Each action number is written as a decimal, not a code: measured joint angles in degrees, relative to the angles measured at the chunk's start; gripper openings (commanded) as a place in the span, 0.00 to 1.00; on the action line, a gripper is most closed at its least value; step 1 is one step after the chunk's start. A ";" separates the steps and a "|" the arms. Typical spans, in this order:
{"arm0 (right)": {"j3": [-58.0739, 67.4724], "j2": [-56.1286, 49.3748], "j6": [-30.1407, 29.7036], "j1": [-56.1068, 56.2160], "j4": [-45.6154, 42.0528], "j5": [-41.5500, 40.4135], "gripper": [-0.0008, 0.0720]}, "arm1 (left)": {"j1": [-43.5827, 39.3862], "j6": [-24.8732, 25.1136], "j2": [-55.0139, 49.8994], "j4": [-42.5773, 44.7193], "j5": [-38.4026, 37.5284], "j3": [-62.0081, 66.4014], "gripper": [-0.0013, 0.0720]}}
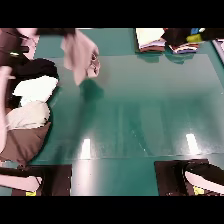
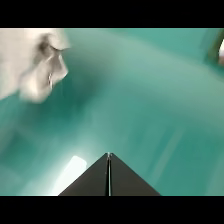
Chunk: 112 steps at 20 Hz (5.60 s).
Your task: Fold the shirts.
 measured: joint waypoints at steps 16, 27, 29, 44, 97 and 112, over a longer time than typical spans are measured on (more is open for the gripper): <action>6.75 4.61 0.00 -1.97 -0.17 -0.22 0.03 | -18.58 9.66 7.78 -9.53 -4.52 -12.72 0.74; -2.91 8.48 0.22 -3.08 0.39 -3.10 0.03 | 7.43 1.11 -3.23 -15.45 -9.75 -29.73 0.74; -3.50 7.72 0.55 -3.06 0.79 -3.32 0.03 | 8.44 1.88 -4.90 -17.05 -9.73 -33.44 0.74; -4.17 4.00 1.07 -5.95 4.76 1.53 0.03 | 6.58 10.78 -7.21 -26.60 -4.33 -37.22 0.05; -5.86 4.37 -5.51 -29.77 12.98 2.93 0.02 | 7.80 8.92 20.83 -11.58 -15.89 -17.05 0.05; -13.22 -17.11 -7.19 -24.90 9.46 5.84 0.41 | 17.42 7.04 0.70 -11.58 -21.68 -28.76 0.78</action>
